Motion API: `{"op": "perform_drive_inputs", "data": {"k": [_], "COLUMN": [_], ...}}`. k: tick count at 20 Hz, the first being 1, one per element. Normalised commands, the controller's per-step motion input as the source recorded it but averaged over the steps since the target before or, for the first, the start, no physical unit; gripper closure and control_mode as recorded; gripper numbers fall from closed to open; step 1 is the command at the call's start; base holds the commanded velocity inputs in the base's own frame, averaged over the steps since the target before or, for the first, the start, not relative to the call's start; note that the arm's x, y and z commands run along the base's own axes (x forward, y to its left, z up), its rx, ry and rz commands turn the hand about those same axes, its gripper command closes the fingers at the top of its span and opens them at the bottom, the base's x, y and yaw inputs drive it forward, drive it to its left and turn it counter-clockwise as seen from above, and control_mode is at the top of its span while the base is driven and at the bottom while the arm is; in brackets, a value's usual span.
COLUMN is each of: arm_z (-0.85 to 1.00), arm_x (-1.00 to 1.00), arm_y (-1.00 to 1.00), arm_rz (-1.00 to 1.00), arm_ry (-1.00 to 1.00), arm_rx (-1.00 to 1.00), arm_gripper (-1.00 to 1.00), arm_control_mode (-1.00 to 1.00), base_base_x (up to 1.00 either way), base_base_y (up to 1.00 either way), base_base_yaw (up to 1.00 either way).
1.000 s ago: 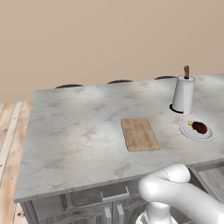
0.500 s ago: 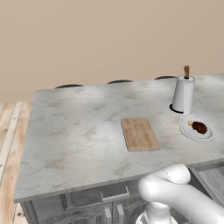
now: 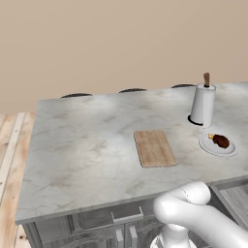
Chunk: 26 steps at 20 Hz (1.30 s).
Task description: Pick up the knife from the drawer and place it on the cutting board. Then place the meat from the plate to the cutting board.
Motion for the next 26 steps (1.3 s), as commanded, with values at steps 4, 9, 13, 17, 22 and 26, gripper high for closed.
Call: {"op": "perform_drive_inputs", "data": {"k": [4,9,13,17,22,26], "arm_z": [-0.27,-0.17,-0.18,-0.17,-0.11,-0.01], "arm_x": [0.0,0.0,0.0,0.0,0.0,0.0], "arm_y": [0.0,0.0,0.0,0.0,0.0,0.0], "arm_rz": [0.0,0.0,0.0,0.0,0.0,0.0], "arm_ry": [0.0,0.0,0.0,0.0,0.0,0.0], "arm_rx": [-0.05,-0.02,-0.01,0.0,0.0,0.0], "arm_gripper": [-1.0,-1.0,1.0,1.0,1.0,1.0], "arm_control_mode": [-1.0,-1.0,-1.0,-1.0,-1.0,-1.0], "base_base_x": [0.0,0.0,0.0,0.0,0.0,0.0], "base_base_y": [0.0,0.0,0.0,0.0,0.0,0.0], "base_base_yaw": [0.0,0.0,0.0,0.0,0.0,0.0]}}
